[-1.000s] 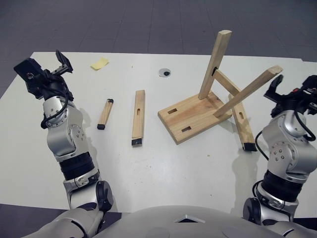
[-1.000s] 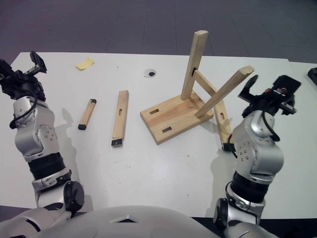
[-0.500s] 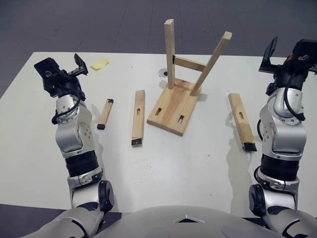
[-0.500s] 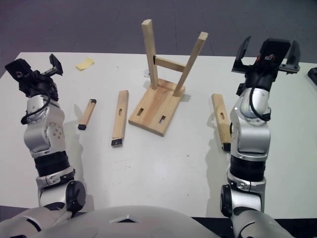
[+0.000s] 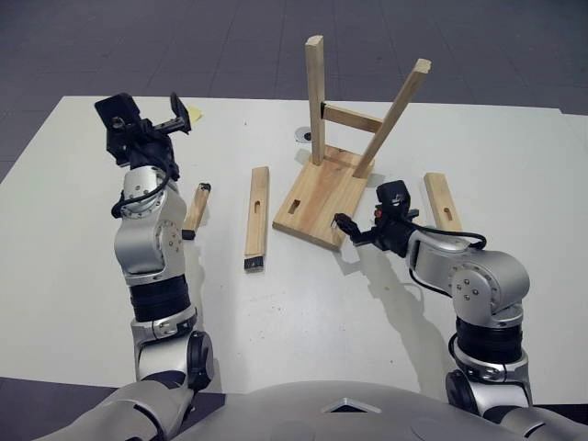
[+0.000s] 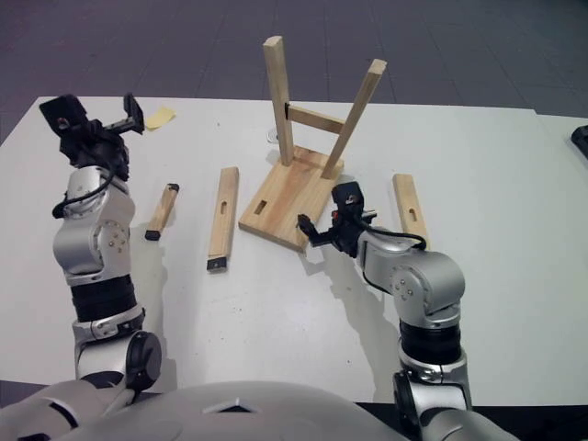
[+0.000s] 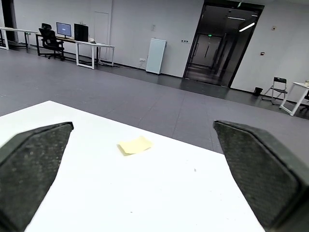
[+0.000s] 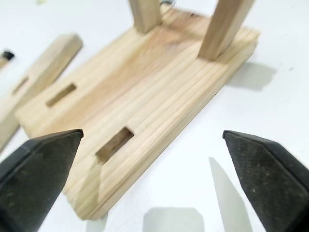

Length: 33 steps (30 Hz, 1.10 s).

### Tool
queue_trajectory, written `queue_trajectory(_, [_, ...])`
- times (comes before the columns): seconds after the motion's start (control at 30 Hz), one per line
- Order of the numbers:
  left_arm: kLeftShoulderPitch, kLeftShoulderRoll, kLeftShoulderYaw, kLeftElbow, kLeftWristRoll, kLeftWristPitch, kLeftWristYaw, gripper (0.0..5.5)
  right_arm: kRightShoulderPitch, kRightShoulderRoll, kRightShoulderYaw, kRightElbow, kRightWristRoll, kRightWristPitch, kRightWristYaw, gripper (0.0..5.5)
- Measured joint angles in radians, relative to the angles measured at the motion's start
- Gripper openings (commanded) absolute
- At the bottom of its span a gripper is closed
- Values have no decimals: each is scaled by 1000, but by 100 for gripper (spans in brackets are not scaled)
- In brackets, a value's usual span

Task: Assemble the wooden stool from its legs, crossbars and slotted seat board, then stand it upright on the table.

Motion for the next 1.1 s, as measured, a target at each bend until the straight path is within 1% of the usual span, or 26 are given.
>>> queue_trajectory(0.17, [13,-18,-60,-3,41,20,10,540,-3,-29,66,15,-94,10,-6,536])
queue_trajectory(0.33, [29,-18,-56,-3,50,28,18,540,-20,-42,111,45,-175,-39,-3,536])
queue_trajectory(0.7, [29,-12,-38,12,74,28,34,540,-45,14,115,115,-246,-79,27,536])
queue_trajectory(0.83, [32,-6,-43,14,91,41,27,540,-46,5,153,125,-290,-112,31,536])
queue_trajectory(1.1, [70,20,-31,17,111,94,15,540,-43,-27,134,120,-323,-106,57,536])
